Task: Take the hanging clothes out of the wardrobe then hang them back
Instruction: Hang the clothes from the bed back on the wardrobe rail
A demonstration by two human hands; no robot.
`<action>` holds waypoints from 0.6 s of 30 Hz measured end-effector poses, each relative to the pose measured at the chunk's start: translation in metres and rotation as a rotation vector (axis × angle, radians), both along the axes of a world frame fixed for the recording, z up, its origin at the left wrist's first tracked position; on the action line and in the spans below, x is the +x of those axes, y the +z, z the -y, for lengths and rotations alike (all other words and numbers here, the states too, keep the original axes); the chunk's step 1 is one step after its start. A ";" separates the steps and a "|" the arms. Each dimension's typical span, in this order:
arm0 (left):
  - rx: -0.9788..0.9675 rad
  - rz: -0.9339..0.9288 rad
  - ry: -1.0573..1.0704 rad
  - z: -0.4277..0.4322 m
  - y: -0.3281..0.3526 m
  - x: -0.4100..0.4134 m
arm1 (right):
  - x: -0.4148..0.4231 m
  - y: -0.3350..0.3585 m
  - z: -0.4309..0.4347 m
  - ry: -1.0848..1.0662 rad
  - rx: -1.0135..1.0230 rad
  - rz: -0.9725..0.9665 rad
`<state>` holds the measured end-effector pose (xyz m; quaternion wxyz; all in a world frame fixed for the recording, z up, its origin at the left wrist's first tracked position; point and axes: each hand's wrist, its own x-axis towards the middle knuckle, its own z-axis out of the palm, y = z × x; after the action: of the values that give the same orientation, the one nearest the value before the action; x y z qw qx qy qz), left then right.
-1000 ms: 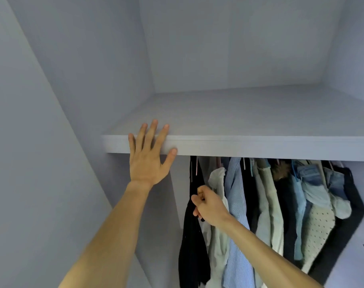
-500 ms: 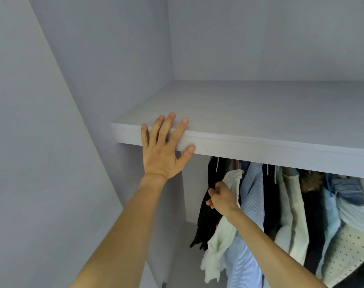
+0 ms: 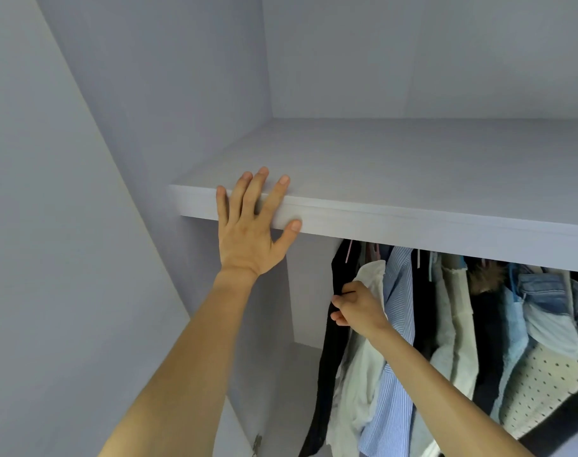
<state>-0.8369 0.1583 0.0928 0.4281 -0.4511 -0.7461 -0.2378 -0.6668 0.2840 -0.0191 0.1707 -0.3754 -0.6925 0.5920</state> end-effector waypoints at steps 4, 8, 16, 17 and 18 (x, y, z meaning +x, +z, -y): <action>-0.094 0.069 0.003 0.012 0.006 0.010 | 0.027 -0.001 0.012 0.078 0.109 0.056; -0.098 0.230 -0.004 0.028 0.002 0.041 | 0.056 0.003 0.026 0.147 0.284 0.143; -0.312 0.864 0.182 0.183 -0.146 0.153 | 0.098 0.003 0.119 0.512 0.561 0.150; -0.324 0.933 0.251 0.213 -0.163 0.173 | 0.103 -0.006 0.136 0.590 0.607 0.151; -0.332 0.981 0.326 0.243 -0.179 0.194 | 0.108 -0.016 0.154 0.673 0.657 0.150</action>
<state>-0.6427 -0.0850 -0.0859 -0.0162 -0.2272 -0.9461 -0.2301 -0.5584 0.1301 -0.0348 0.0285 -0.0979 -0.9366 0.3352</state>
